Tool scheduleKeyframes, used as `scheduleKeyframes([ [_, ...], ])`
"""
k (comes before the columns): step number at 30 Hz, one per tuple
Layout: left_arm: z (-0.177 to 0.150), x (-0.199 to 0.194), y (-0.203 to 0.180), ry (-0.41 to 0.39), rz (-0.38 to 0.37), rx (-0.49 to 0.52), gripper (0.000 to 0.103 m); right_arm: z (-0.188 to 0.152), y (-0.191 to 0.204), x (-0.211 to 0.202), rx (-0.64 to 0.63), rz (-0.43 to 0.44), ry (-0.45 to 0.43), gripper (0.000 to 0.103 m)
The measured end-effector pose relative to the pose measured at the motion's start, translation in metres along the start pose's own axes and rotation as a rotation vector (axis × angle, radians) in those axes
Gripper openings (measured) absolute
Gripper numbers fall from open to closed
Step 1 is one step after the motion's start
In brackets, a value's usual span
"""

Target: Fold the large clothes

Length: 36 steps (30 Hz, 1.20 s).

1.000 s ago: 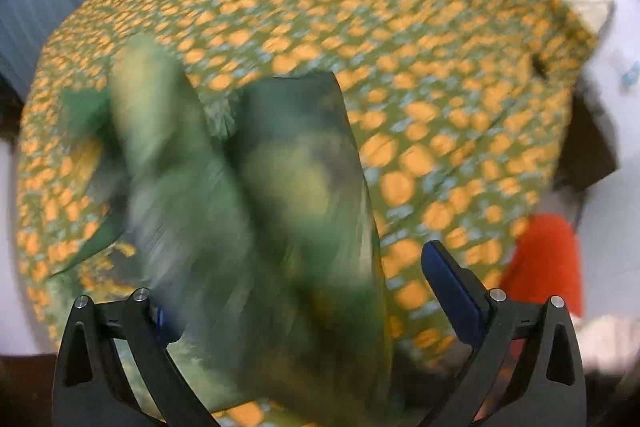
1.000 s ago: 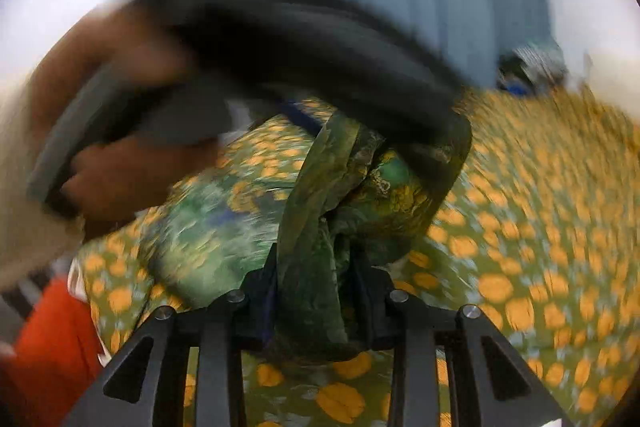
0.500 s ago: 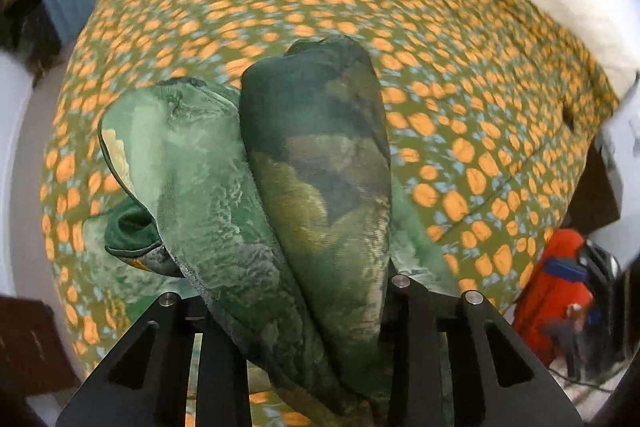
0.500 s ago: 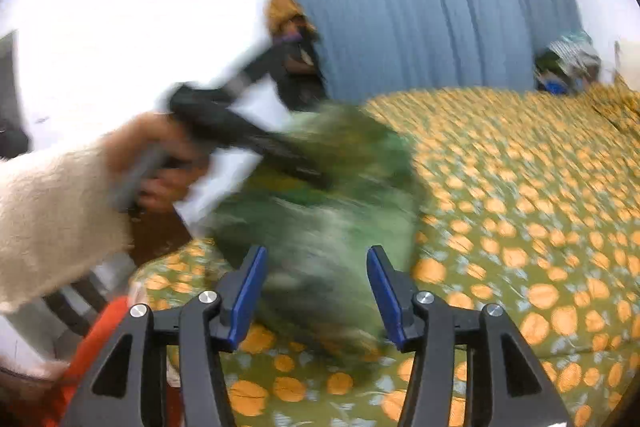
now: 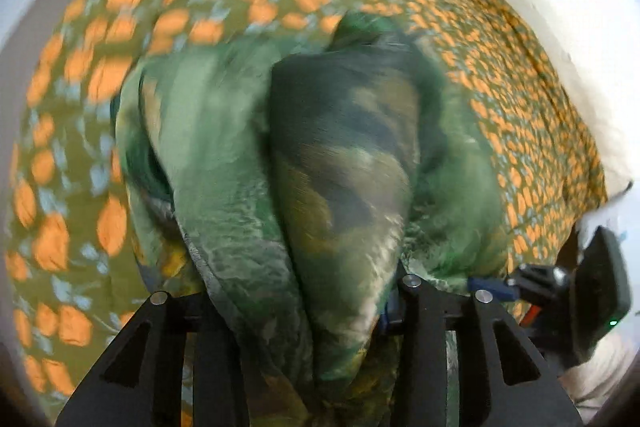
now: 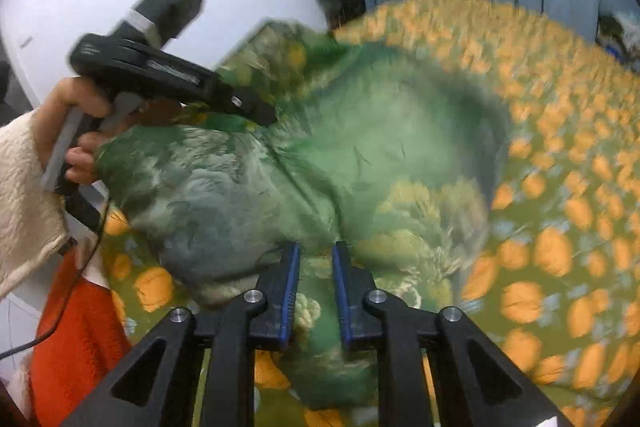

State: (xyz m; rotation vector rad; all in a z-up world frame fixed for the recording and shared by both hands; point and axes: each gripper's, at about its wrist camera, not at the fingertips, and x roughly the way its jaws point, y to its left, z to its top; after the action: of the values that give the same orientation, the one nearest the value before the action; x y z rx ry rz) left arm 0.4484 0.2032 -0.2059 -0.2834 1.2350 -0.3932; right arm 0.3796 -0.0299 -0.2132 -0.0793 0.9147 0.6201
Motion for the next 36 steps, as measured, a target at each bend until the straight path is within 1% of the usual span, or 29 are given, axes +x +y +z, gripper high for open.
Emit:
scheduleKeyframes([
  [2, -0.005, 0.007, 0.013, -0.017, -0.042, -0.032, 0.042, -0.008, 0.001, 0.017, -0.009, -0.034, 0.000, 0.012],
  [4, -0.005, 0.009, 0.021, -0.034, -0.093, -0.072, 0.042, -0.012, 0.003, 0.022, -0.003, -0.058, -0.016, 0.011],
  [7, -0.001, 0.006, 0.016, -0.031, -0.103, -0.051, 0.045, -0.008, 0.005, 0.010, -0.008, -0.058, -0.010, 0.012],
  [8, 0.002, 0.002, 0.012, -0.032, -0.105, -0.044, 0.047, -0.005, 0.010, 0.001, -0.003, -0.064, -0.021, 0.012],
  [9, 0.004, -0.001, 0.012, -0.034, -0.110, -0.044, 0.047, 0.000, 0.016, -0.014, 0.002, -0.073, -0.053, 0.012],
  [10, 0.006, -0.005, 0.011, -0.037, -0.123, -0.047, 0.047, 0.006, 0.027, -0.024, -0.003, -0.062, -0.088, 0.018],
  [11, 0.009, -0.009, 0.009, -0.042, -0.132, -0.045, 0.047, 0.011, 0.040, -0.035, -0.017, -0.025, -0.135, 0.018],
  [13, 0.012, -0.015, 0.015, -0.043, -0.138, -0.033, 0.047, 0.020, 0.062, -0.039, -0.041, 0.056, -0.178, 0.018],
  [14, 0.015, -0.018, 0.015, -0.045, -0.137, -0.030, 0.047, 0.024, 0.070, -0.034, -0.052, 0.084, -0.172, 0.018],
  [16, 0.016, -0.020, 0.027, -0.047, -0.113, -0.042, 0.048, 0.030, 0.083, -0.008, -0.052, 0.100, -0.140, 0.018],
  [17, 0.016, -0.021, 0.035, -0.048, -0.094, -0.060, 0.050, 0.031, 0.084, 0.009, -0.027, 0.125, -0.104, 0.018],
  [19, 0.012, -0.022, 0.049, -0.033, -0.078, -0.089, 0.051, 0.029, 0.080, 0.046, 0.036, 0.156, 0.005, 0.017],
  [21, 0.003, -0.026, 0.059, -0.038, -0.076, -0.100, 0.055, 0.026, 0.081, 0.065, 0.037, 0.143, 0.041, 0.012],
  [23, -0.005, -0.034, 0.069, -0.057, -0.080, -0.113, 0.059, 0.024, 0.086, 0.072, -0.008, 0.113, 0.045, 0.012],
  [25, -0.008, -0.041, 0.075, -0.076, -0.066, -0.130, 0.063, 0.022, 0.089, 0.074, -0.036, 0.088, 0.038, 0.012],
  [27, -0.009, -0.047, 0.082, -0.091, -0.058, -0.146, 0.063, 0.020, 0.093, 0.074, -0.050, 0.075, 0.036, 0.011],
  [30, -0.011, -0.057, 0.074, -0.116, -0.022, -0.135, 0.063, 0.021, 0.091, 0.076, -0.051, 0.072, 0.032, 0.011],
  [32, -0.012, -0.068, 0.064, -0.154, 0.018, -0.122, 0.061, 0.020, 0.091, 0.075, -0.056, 0.066, 0.029, 0.011],
  [34, -0.015, -0.078, 0.062, -0.188, 0.021, -0.130, 0.061, 0.018, 0.095, 0.075, -0.067, 0.053, 0.023, 0.011],
  [35, -0.016, -0.084, 0.059, -0.208, 0.014, -0.134, 0.061, 0.024, 0.092, 0.077, -0.068, 0.046, 0.021, 0.011],
  [36, -0.018, -0.090, 0.056, -0.239, -0.002, -0.136, 0.061, 0.019, 0.104, 0.076, -0.070, 0.038, 0.019, 0.011],
])
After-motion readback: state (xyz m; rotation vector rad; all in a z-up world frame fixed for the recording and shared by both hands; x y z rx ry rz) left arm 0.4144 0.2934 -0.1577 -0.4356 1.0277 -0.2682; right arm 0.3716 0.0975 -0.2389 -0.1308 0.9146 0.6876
